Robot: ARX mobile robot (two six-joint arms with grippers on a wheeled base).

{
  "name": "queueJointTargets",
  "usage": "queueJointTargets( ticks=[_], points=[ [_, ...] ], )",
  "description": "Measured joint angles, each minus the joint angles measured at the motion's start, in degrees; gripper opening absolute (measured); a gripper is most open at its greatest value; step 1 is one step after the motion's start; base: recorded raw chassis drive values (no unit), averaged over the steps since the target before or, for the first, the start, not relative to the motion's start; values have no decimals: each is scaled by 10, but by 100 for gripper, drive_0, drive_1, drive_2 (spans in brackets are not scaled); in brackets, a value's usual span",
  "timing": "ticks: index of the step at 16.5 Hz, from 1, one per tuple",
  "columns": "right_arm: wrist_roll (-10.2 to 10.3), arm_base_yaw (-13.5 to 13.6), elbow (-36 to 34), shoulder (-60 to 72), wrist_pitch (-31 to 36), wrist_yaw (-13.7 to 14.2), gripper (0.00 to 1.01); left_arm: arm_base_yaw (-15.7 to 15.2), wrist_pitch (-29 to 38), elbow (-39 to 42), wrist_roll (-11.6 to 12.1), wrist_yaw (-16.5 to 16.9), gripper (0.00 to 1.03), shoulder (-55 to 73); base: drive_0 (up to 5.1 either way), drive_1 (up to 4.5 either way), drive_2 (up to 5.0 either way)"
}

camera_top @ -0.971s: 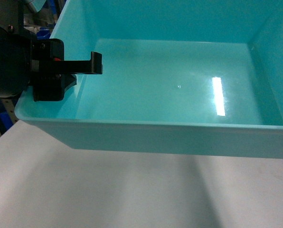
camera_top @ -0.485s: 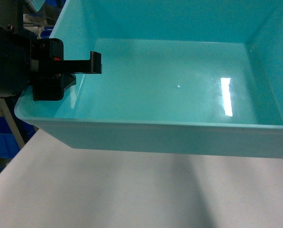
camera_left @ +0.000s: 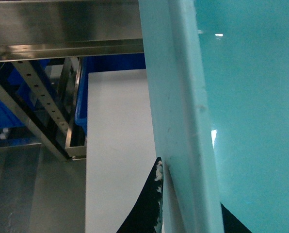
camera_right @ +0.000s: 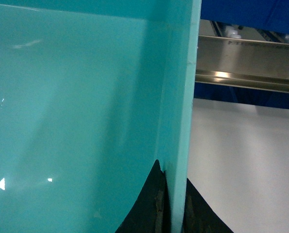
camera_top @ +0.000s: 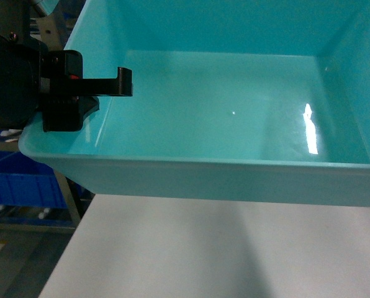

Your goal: Organize blue bins on left shelf correctly

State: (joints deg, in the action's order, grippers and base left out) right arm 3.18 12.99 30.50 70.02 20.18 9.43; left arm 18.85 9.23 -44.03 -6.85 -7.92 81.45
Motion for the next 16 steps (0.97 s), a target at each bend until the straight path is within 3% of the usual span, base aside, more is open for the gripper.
queueJointTargets(
  ticks=[16],
  points=[
    [0, 0, 0, 0, 0, 0, 2, 0, 0, 0, 0, 0, 6, 0, -500, 227, 238]
  ],
)
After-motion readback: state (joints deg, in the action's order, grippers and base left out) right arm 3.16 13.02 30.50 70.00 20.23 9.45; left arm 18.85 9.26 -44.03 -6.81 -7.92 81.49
